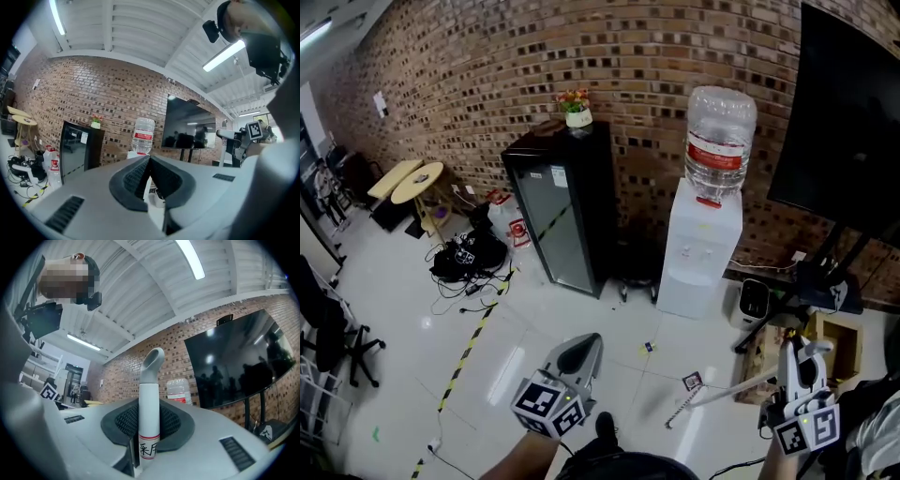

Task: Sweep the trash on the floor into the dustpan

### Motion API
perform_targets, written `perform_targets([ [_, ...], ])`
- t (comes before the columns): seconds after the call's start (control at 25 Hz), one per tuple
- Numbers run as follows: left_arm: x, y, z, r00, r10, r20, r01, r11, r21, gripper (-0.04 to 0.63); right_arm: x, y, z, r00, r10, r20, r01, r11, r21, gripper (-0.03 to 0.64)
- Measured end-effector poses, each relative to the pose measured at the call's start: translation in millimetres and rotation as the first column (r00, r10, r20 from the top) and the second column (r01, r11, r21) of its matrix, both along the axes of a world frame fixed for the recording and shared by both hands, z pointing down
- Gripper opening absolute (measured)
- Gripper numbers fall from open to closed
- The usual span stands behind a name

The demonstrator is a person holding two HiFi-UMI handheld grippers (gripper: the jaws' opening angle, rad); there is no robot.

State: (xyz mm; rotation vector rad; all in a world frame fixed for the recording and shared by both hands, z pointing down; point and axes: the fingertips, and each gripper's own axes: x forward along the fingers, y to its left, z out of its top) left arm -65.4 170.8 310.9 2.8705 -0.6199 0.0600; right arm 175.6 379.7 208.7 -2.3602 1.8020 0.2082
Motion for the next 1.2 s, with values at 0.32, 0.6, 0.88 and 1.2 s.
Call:
perform_targets([
  [0.32, -3, -121, -5, 0.999, 0.036, -0.019, -0.035, 0.999, 0.011, 0.021, 7, -105, 9, 0.997, 0.078, -0.014, -0.078, 0.997, 0.007, 0.080],
  [0.6, 10, -188, 15, 0.998, 0.068, 0.008, -0.068, 0.998, -0.010, 0.021, 20, -184, 29, 0.994, 0.106, -0.007, -0.106, 0.994, -0.028, 0.080],
  [0.88, 56, -223, 41, 0.997, 0.071, 0.029, -0.070, 0.997, -0.039, 0.023, 53, -251, 39, 0.999, 0.048, -0.009, -0.048, 0.999, -0.025, 0.080],
  [1.2, 131, -252, 68, 0.998, -0.006, 0.070, 0.010, 0.999, -0.044, 0.023, 127, -309, 80, 0.994, -0.104, 0.016, 0.105, 0.993, -0.052, 0.078],
])
